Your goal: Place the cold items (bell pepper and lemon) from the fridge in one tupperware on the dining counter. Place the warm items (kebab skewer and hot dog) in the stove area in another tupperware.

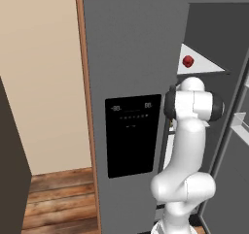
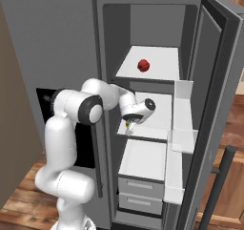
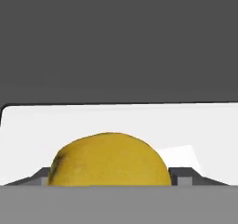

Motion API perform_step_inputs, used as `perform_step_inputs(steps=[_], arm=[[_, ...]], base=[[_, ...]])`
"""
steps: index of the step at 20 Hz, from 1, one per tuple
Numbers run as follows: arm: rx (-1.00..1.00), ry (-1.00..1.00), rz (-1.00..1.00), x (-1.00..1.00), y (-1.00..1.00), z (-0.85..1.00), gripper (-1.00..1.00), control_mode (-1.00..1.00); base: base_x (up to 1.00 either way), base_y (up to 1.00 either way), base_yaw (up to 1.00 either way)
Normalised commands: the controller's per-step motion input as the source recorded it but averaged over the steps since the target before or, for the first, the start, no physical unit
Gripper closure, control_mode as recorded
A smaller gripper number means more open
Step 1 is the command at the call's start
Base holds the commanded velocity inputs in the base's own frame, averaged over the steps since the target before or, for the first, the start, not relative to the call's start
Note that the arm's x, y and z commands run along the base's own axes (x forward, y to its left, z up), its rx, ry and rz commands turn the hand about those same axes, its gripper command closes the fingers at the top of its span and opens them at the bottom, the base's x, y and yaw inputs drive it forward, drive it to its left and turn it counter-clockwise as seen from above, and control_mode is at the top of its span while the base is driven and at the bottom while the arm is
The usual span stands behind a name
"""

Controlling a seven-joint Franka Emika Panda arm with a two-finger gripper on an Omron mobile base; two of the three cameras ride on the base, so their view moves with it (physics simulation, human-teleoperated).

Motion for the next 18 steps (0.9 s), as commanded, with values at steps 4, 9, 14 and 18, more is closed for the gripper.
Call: perform_step_inputs(steps=[4, 9, 14, 18], arm=[[0.00, -0.05, -0.02, -0.01, 0.03, -0.11, 1.00, -1.00], [0.12, -0.45, -0.07, -0.90, -0.57, 0.26, 1.00, -1.00], [0.05, -0.46, -0.11, -1.00, -0.11, 0.86, 1.00, -1.00], [-0.27, -0.10, -0.07, -1.00, 0.57, 1.00, 1.00, -1.00]], base=[[0.00, 0.00, 0.00], [0.00, 0.00, 0.00], [0.00, 0.00, 0.00], [0.00, 0.00, 0.00]])
